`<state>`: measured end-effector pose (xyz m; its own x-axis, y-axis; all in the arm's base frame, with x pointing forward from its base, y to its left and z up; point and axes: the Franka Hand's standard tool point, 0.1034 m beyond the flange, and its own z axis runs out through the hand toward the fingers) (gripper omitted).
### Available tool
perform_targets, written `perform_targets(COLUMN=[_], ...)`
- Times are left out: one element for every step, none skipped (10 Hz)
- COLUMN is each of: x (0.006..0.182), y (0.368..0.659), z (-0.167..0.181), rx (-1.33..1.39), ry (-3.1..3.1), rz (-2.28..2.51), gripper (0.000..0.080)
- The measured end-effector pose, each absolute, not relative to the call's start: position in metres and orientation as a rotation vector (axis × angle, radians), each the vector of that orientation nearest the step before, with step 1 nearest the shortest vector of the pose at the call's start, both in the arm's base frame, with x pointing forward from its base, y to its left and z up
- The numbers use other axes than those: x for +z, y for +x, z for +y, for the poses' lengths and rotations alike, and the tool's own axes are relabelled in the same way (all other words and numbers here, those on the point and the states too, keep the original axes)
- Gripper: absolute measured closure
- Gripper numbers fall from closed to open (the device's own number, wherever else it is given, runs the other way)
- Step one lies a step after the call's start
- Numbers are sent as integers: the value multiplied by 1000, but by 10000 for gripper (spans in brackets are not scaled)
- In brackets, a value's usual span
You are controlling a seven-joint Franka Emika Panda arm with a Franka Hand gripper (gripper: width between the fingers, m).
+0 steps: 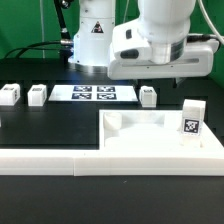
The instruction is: Assemble square table
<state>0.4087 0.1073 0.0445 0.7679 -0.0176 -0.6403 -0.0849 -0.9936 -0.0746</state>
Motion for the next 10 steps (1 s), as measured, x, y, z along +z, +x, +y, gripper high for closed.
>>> perform_targets(x=[42, 37, 26, 16, 12, 14, 14, 13, 13, 13], y=[406, 396, 386, 382, 378, 380, 380, 380, 381, 381], z=[106, 104, 105, 107, 108, 106, 105, 104, 103, 103], rx=[1138, 1288, 1436, 1482, 1521, 1510, 1508, 1508, 1508, 1508], ry=[-2818, -2760, -2708, -2699, -2688, -2692, -2691, -2689, -2688, -2687], rz=[91, 111, 122, 139, 153, 157, 162, 165, 168, 171], gripper=[150, 150, 150, 150, 150, 150, 150, 150, 150, 198])
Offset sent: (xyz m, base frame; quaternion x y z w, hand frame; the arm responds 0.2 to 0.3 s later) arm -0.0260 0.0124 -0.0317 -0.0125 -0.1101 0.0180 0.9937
